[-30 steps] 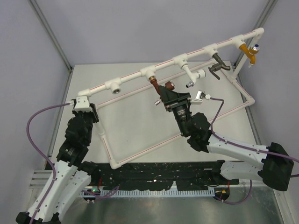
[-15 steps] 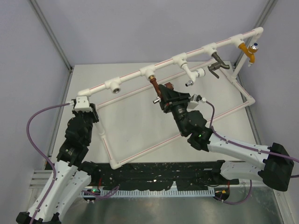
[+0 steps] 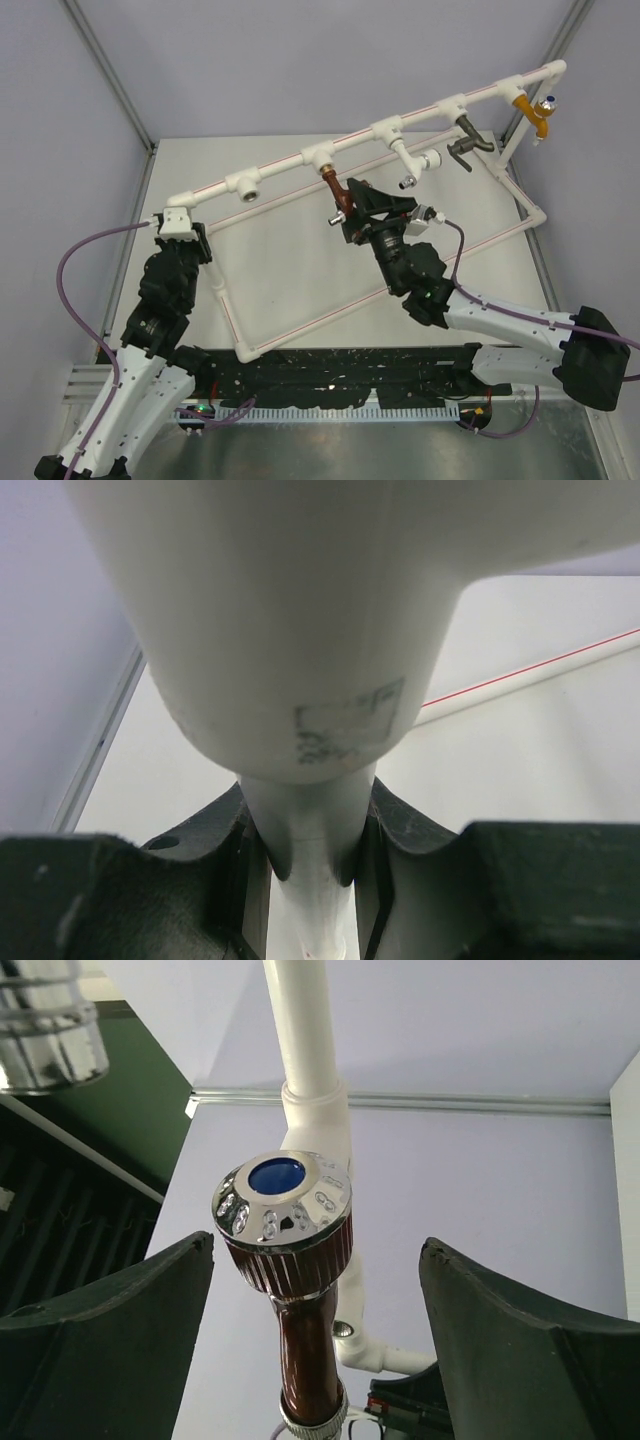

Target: Install the water faucets

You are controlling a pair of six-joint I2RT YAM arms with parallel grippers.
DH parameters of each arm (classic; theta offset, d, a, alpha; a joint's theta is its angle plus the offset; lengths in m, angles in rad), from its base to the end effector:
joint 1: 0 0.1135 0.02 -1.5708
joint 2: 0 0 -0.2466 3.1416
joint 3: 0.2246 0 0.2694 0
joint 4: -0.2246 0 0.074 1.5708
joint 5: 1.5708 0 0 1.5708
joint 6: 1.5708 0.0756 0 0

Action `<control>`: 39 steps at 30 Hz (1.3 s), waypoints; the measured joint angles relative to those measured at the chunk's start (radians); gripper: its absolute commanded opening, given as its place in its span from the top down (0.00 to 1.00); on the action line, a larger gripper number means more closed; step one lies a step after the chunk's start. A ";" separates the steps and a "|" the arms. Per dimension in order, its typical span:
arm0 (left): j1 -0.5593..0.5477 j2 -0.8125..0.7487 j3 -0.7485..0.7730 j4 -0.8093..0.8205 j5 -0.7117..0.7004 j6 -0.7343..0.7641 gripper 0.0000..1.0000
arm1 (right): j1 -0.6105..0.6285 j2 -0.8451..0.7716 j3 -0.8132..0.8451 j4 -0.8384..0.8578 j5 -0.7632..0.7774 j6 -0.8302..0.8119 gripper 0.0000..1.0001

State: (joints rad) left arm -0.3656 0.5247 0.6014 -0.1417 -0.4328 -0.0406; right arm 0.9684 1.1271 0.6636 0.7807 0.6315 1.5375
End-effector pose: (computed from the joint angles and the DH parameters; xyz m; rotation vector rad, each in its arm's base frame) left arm 0.2039 -0.0441 0.3077 -0.0662 1.6286 0.0420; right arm 0.2091 0.2253 0.3146 1.0003 1.1678 1.6953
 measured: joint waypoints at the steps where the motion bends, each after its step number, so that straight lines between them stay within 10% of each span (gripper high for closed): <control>1: 0.000 0.000 0.000 0.000 0.000 0.000 1.00 | 0.000 -0.005 -0.006 0.007 -0.001 -0.016 0.10; 14: 0.000 0.000 0.000 0.000 0.001 0.000 1.00 | 0.000 -0.298 -0.159 0.008 -0.042 -0.577 0.05; 30: 0.000 0.000 0.000 -0.001 0.003 0.000 1.00 | 0.025 -0.491 0.038 -0.608 -0.349 -2.116 0.05; 39: 0.000 0.002 0.000 0.000 0.003 0.000 1.00 | 0.228 -0.332 0.024 -0.575 -0.220 -2.718 0.02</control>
State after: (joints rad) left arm -0.3656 0.5262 0.6014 -0.1421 -0.4294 -0.0406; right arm 1.1961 0.7948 0.6876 0.2062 0.4118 -1.1801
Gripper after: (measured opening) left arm 0.344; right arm 0.960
